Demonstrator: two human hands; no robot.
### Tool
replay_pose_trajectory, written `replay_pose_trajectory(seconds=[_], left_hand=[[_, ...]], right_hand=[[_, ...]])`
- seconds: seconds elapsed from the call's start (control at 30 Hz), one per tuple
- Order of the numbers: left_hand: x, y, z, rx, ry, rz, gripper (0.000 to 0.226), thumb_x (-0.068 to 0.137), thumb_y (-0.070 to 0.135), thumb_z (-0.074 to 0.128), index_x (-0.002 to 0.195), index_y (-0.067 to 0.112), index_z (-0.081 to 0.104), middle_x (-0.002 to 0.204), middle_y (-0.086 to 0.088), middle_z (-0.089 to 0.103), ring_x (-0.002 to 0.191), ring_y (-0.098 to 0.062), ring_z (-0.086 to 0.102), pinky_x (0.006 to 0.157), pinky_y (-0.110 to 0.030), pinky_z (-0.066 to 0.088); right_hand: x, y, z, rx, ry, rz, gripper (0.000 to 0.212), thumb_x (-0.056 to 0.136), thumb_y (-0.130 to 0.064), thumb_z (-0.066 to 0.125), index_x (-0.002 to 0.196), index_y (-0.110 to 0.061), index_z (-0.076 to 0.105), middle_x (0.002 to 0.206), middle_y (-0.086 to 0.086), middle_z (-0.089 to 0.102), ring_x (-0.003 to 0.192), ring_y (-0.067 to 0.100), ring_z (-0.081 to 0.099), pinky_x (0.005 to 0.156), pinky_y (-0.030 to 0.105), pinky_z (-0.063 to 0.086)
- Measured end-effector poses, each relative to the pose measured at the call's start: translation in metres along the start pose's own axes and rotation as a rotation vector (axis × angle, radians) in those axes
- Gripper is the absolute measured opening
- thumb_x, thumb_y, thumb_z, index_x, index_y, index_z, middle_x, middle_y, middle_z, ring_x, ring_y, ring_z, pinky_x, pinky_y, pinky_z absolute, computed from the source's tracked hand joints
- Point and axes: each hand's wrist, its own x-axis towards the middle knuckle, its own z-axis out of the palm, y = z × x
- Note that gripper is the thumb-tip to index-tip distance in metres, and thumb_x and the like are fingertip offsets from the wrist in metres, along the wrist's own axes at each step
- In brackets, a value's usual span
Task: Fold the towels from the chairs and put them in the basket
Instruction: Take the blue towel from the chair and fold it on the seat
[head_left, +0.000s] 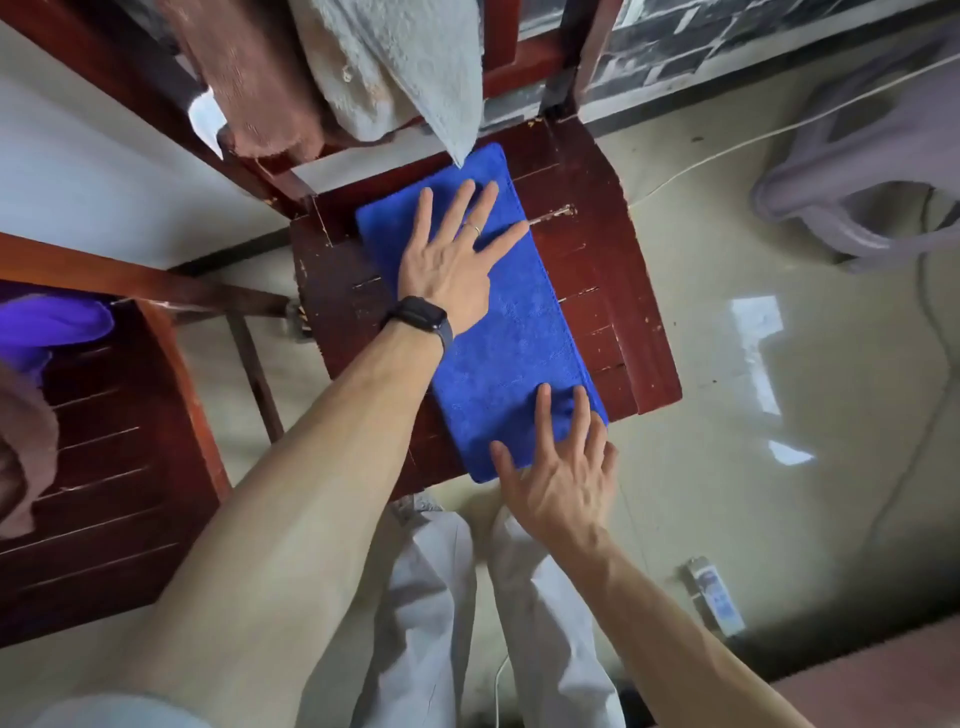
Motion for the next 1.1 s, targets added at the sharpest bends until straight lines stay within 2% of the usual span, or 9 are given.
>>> replay_pose_trajectory(seconds=[0.13,0.27,0.33,0.4,0.57,0.73,0.83,0.93,1.1], left_hand=[[-0.050,0.034,0.004,-0.269,0.075,-0.257,0.075,0.086,0.021,0.056,0.154,0.036,0.028,0.165,-0.003,0.017,0.150,-0.028,0.020,0.119,-0.056,0.017],[-0.139,0.081,0.021,-0.687,0.227,-0.765,0.059,0.081,0.028,0.065,0.137,0.018,0.051,0.134,-0.014,0.049,0.118,-0.032,0.050,0.095,-0.043,0.042],[-0.170,0.104,0.025,-0.980,0.153,-0.989,0.047,0.083,0.026,0.070,0.124,0.010,0.055,0.117,-0.014,0.056,0.108,-0.034,0.055,0.089,-0.035,0.042],[-0.188,0.120,0.028,-1.154,0.028,-1.128,0.033,0.087,0.029,0.070,0.110,0.008,0.059,0.103,-0.011,0.063,0.101,-0.032,0.060,0.076,-0.022,0.035],[-0.189,0.127,0.022,-1.257,-0.130,-1.368,0.025,0.090,0.036,0.065,0.099,0.013,0.068,0.096,-0.004,0.072,0.095,-0.026,0.064,0.074,-0.027,0.037],[-0.197,0.104,0.029,-1.590,-0.185,-1.419,0.029,0.085,0.036,0.069,0.095,0.009,0.064,0.084,-0.007,0.069,0.082,-0.026,0.071,0.072,-0.032,0.055],[-0.219,0.096,0.018,-1.902,-0.256,-1.358,0.021,0.093,0.020,0.068,0.103,0.011,0.053,0.094,-0.008,0.068,0.070,-0.015,0.072,0.057,-0.017,0.054],[-0.242,0.093,0.014,-1.851,-0.231,-1.361,0.024,0.089,0.017,0.073,0.096,0.014,0.051,0.094,-0.011,0.069,0.070,-0.022,0.072,0.077,-0.033,0.059],[-0.278,0.097,-0.002,-1.572,-0.218,-1.256,0.016,0.092,0.020,0.066,0.085,0.021,0.051,0.077,-0.003,0.060,0.063,-0.026,0.068,0.069,-0.037,0.052]], right_hand=[[0.009,0.002,-0.024,0.117,0.035,0.018,0.060,0.086,-0.057,0.056,0.137,-0.027,0.054,0.137,0.007,0.049,0.113,0.028,0.052,0.084,0.041,0.043],[0.031,0.033,-0.036,0.382,0.004,0.188,0.043,0.088,-0.041,0.065,0.120,-0.013,0.056,0.121,0.013,0.052,0.111,0.036,0.047,0.090,0.045,0.042],[0.042,0.049,-0.038,0.512,-0.096,0.199,0.037,0.090,-0.033,0.066,0.115,-0.008,0.054,0.111,0.014,0.055,0.108,0.037,0.048,0.093,0.039,0.037],[0.049,0.055,-0.043,0.559,-0.232,0.220,0.032,0.092,-0.030,0.066,0.113,-0.009,0.055,0.099,0.005,0.056,0.102,0.031,0.052,0.083,0.031,0.035],[0.056,0.055,-0.051,0.557,-0.403,0.294,0.026,0.091,-0.035,0.066,0.107,-0.015,0.064,0.088,-0.001,0.062,0.086,0.023,0.056,0.073,0.027,0.037],[0.049,0.061,-0.050,0.669,-0.416,0.356,0.023,0.086,-0.043,0.070,0.099,-0.023,0.067,0.090,-0.006,0.069,0.090,0.021,0.065,0.088,0.037,0.052],[0.038,0.062,-0.046,0.817,-0.492,0.443,0.031,0.083,-0.041,0.073,0.102,-0.020,0.062,0.100,0.004,0.073,0.078,0.024,0.071,0.085,0.046,0.059],[0.015,0.062,-0.048,0.882,-0.537,0.509,0.028,0.088,-0.027,0.073,0.108,-0.016,0.058,0.090,0.010,0.073,0.071,0.026,0.073,0.082,0.049,0.061],[-0.042,0.062,-0.052,0.875,-0.525,0.455,0.021,0.091,-0.018,0.062,0.100,-0.031,0.047,0.068,0.004,0.073,0.064,0.028,0.074,0.076,0.053,0.060]])
